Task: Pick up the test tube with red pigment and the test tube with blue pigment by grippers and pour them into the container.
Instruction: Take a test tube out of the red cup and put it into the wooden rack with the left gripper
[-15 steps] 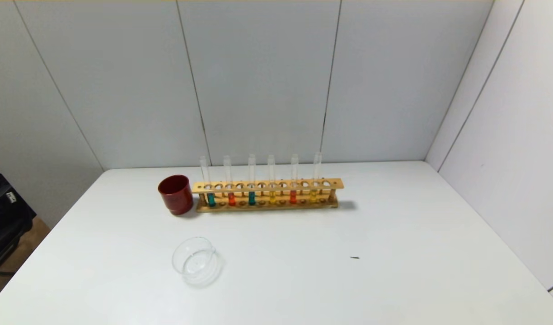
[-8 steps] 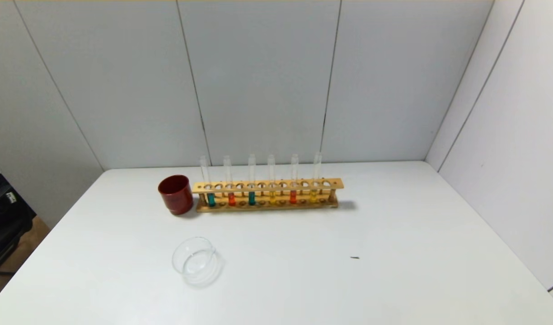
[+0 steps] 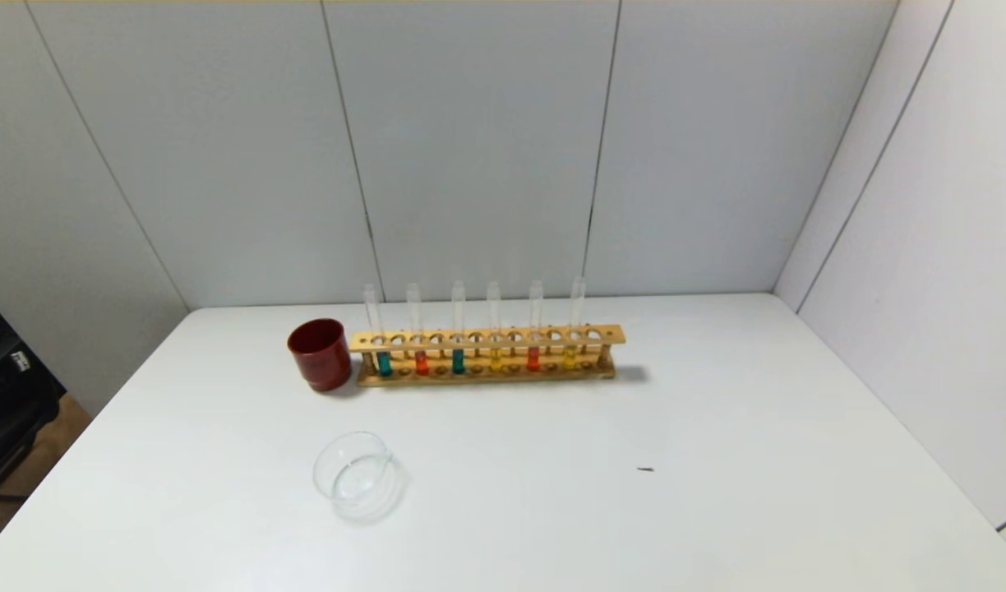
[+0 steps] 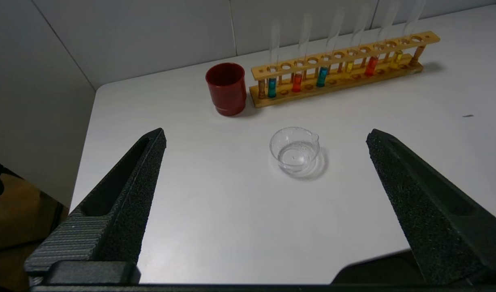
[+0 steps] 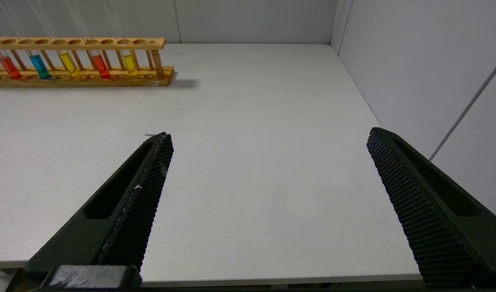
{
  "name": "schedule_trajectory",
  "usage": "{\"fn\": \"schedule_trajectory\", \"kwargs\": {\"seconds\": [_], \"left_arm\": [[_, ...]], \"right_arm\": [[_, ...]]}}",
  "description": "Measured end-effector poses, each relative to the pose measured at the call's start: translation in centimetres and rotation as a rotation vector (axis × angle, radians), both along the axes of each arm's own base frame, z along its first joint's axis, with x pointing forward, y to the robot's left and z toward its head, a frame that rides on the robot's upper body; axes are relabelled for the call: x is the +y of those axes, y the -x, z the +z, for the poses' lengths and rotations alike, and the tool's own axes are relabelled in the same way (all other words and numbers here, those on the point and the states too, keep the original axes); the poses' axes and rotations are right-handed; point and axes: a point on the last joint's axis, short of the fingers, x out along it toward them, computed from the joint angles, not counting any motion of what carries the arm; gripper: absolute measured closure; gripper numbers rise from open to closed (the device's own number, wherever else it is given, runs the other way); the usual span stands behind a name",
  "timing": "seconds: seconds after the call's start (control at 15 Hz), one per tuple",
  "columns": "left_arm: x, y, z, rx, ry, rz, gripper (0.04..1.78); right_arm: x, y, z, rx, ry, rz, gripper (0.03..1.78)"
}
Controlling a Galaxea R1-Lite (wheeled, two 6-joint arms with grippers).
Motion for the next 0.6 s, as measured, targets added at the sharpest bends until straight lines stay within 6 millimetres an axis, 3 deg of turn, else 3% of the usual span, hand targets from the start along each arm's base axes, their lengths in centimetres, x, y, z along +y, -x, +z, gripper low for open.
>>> {"fn": "schedule_trajectory", "kwargs": {"seconds": [0.27,0.4,0.6], "left_arm": [[-0.2,-8.4,4.7,0.073,0.004,-0.011,0.07],[-0.4,-13.0,5.5,0.108,0.007,-0.025,0.07],[-0.9,-19.6,4.8,0.184,0.027,-0.034,0.07]], "right_arm": [[0.0,0.0,0.0,0.0,0.0,0.0,0.06],[0.0,0.0,0.0,0.0,0.0,0.0,0.06],[0.0,0.0,0.0,0.0,0.0,0.001,0.06]]}}
